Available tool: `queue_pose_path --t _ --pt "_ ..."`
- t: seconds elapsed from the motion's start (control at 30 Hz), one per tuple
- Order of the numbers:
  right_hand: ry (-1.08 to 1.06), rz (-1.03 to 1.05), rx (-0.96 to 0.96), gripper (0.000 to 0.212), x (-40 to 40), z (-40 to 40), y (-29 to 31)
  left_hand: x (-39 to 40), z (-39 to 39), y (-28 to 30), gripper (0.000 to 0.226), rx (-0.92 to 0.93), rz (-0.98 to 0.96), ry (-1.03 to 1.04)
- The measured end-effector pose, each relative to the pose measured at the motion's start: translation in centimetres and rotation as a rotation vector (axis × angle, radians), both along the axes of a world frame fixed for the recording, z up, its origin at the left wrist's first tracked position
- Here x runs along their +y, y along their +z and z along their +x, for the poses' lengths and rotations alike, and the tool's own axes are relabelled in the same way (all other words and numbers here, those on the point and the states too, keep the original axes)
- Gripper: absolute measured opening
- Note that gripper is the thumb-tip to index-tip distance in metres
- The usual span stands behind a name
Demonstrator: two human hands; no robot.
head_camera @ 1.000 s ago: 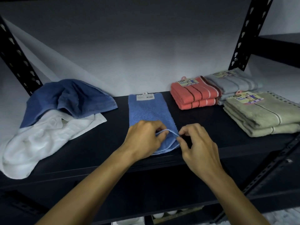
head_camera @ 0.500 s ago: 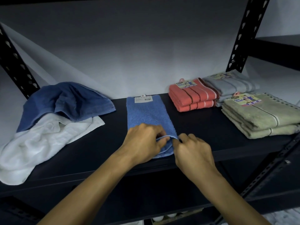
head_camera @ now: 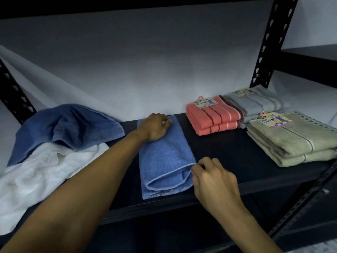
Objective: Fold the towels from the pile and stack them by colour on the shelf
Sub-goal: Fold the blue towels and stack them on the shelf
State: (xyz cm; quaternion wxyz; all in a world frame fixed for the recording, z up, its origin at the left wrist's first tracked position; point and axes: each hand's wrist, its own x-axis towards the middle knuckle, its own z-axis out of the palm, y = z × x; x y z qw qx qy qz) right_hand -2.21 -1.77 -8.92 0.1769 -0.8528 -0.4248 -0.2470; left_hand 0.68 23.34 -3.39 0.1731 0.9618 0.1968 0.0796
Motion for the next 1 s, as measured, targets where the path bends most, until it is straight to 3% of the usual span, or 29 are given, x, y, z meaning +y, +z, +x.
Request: queue_pose_path --t 0.13,0.33,0.53,0.9,1.0 --pt "0.038 0.040 -0.048 0.029 -0.4 0.0 -0.3 0.3 1.9 -1.0 0.047 0.121 -0.008 -0.061" --pt "0.082 0.205 0.027 0.011 -1.4 -0.1 -0.7 1.9 2.6 -3.3 0.051 0.096 0.013 -0.030" --pt "0.051 0.312 0.074 0.010 -2.4 -0.1 -1.1 2.0 2.2 -3.5 0.052 0.075 -0.009 -0.044" --pt "-0.030 0.238 0.139 0.018 -3.2 -0.2 -1.2 1.4 1.6 -2.9 0.055 0.084 -0.024 -0.047" --pt "-0.063 0.210 0.131 0.020 -2.9 -0.5 -1.0 1.4 1.4 -3.1 0.053 -0.016 -0.008 -0.042"
